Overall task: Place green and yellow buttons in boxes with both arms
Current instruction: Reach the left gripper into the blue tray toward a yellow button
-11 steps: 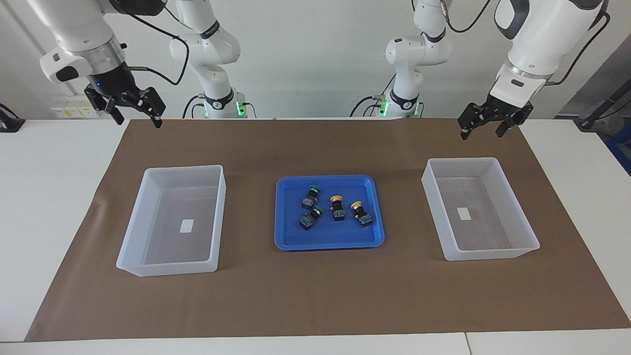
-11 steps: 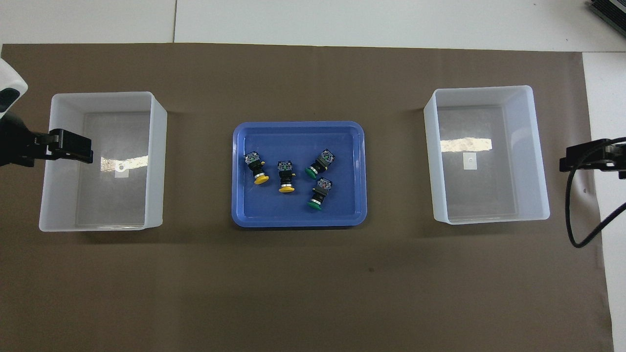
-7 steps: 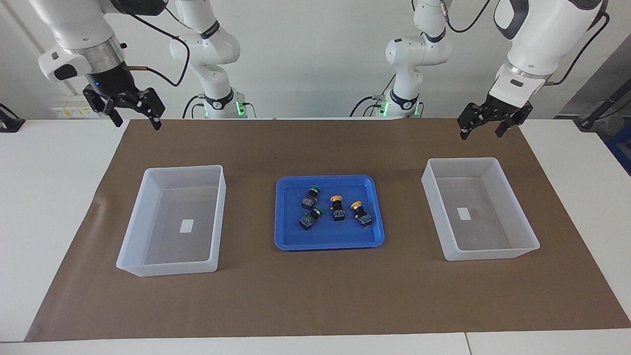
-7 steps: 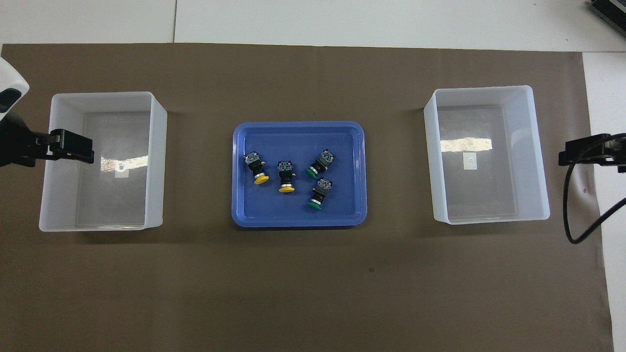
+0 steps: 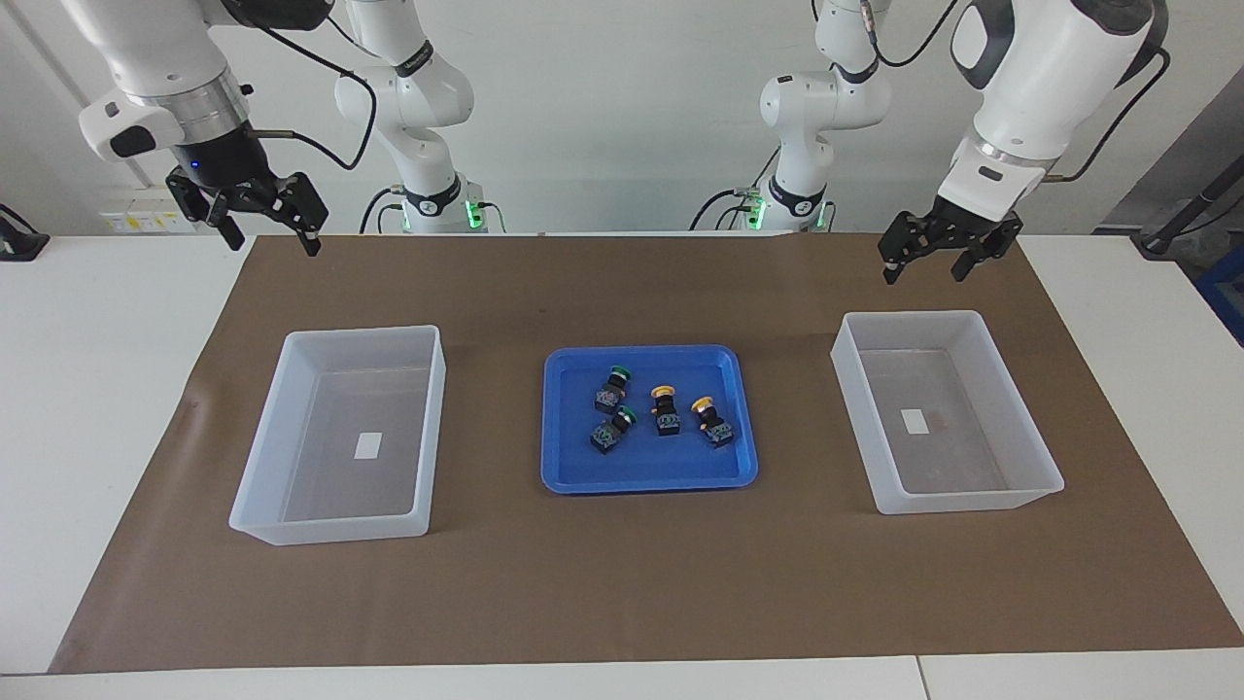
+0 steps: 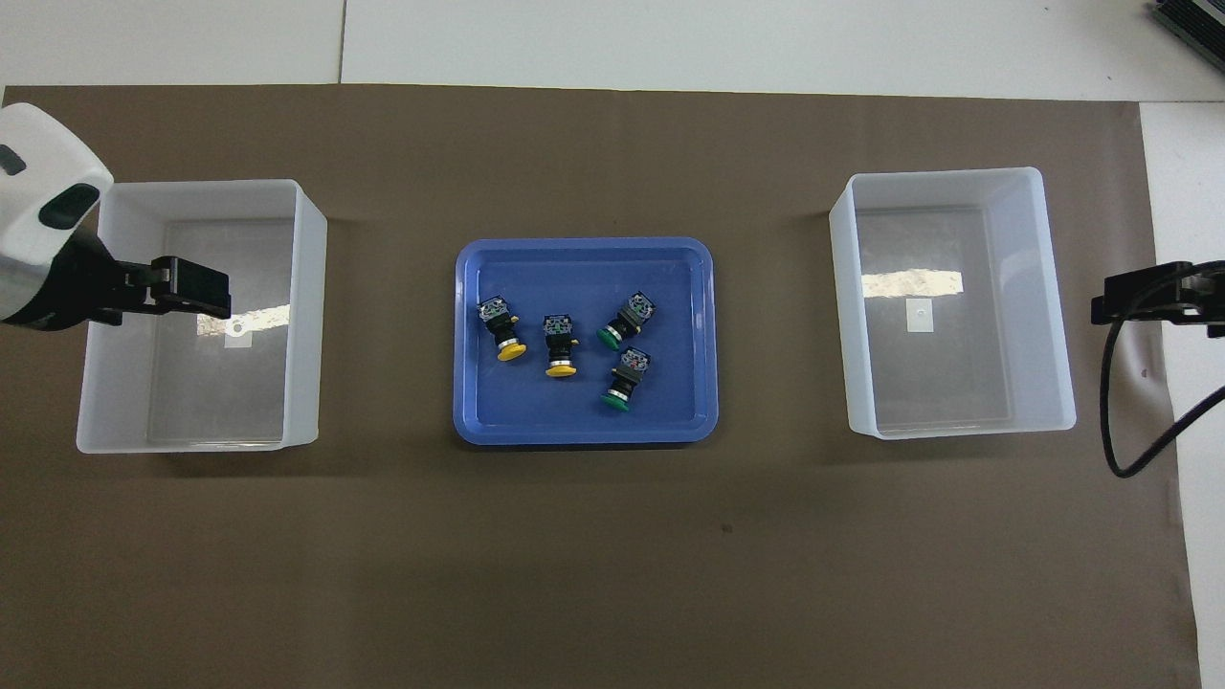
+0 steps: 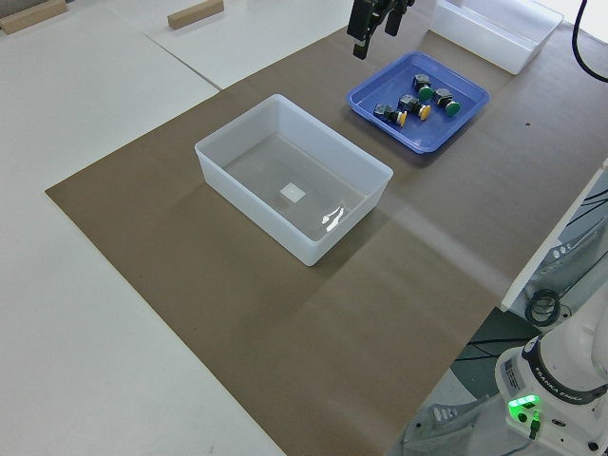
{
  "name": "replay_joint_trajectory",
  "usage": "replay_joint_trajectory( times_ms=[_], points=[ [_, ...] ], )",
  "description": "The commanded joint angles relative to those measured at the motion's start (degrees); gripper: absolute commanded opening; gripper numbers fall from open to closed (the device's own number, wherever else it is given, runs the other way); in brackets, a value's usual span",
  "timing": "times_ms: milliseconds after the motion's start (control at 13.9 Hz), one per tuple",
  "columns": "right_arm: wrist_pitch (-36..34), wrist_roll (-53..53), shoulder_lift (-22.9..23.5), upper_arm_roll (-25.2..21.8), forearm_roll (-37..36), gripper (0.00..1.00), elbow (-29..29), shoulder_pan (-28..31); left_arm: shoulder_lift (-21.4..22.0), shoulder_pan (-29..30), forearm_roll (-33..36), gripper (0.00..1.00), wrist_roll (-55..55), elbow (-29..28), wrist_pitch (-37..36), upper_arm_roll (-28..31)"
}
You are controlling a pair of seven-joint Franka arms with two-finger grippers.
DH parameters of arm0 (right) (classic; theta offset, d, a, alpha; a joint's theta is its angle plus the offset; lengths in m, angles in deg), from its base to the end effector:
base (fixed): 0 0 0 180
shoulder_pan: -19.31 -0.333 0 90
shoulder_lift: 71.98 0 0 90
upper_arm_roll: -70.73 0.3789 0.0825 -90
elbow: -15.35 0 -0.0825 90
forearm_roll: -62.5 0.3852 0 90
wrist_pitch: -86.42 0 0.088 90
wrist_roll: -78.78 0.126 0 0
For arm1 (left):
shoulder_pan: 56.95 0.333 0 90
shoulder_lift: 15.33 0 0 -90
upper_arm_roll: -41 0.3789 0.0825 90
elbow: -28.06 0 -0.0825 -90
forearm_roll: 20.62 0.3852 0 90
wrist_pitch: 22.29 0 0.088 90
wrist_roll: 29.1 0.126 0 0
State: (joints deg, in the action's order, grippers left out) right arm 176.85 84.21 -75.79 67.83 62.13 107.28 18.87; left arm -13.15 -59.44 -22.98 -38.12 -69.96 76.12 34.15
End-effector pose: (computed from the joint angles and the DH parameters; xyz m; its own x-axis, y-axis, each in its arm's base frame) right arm 0.5319 -0.0248 0.6892 0.9897 -0.1372 0.0403 -0.1373 -0.9905 -0.0007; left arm 0.5450 -0.0956 0.6356 0.9993 0.0003 0.0382 -0.0013 -0.9991 0.0430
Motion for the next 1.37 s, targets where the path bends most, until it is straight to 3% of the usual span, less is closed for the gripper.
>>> replay_joint_trajectory(
  times_ms=[0, 288, 432, 792, 1008, 1297],
  points=[
    [-0.4, 0.6, -0.1, 0.2, 0.7, 1.00, -0.3, 0.4, 2.7, -5.0, -1.1, 1.00, -7.0, -7.3, 7.3, 0.4],
    [-0.4, 0.5, -0.2, 0.2, 0.7, 1.00, -0.1, 0.4, 1.9, -10.9, -1.2, 1.00, -16.3, -13.5, 17.4, 0.4],
    [-0.4, 0.7, -0.3, 0.2, 0.7, 1.00, 0.4, 0.4, -1.3, -13.3, -1.2, 1.00, -19.7, -14.7, 23.0, 0.5],
    [-0.4, 1.0, -0.2, 0.4, 0.7, 1.00, 1.1, -0.3, -4.6, -14.7, -1.2, 1.00, -23.1, -20.3, 35.4, 0.5],
    [-0.3, 1.0, -0.2, 0.4, 0.7, 1.00, 1.2, -0.3, -5.9, -14.7, -1.2, 1.00, -24.9, -21.3, 38.9, 0.4],
    [-0.3, 1.0, -0.3, 0.5, 0.7, 1.00, 1.2, -0.3, -11.0, -17.7, -1.2, 1.00, -30.3, -21.2, 43.7, 0.6]
  ],
)
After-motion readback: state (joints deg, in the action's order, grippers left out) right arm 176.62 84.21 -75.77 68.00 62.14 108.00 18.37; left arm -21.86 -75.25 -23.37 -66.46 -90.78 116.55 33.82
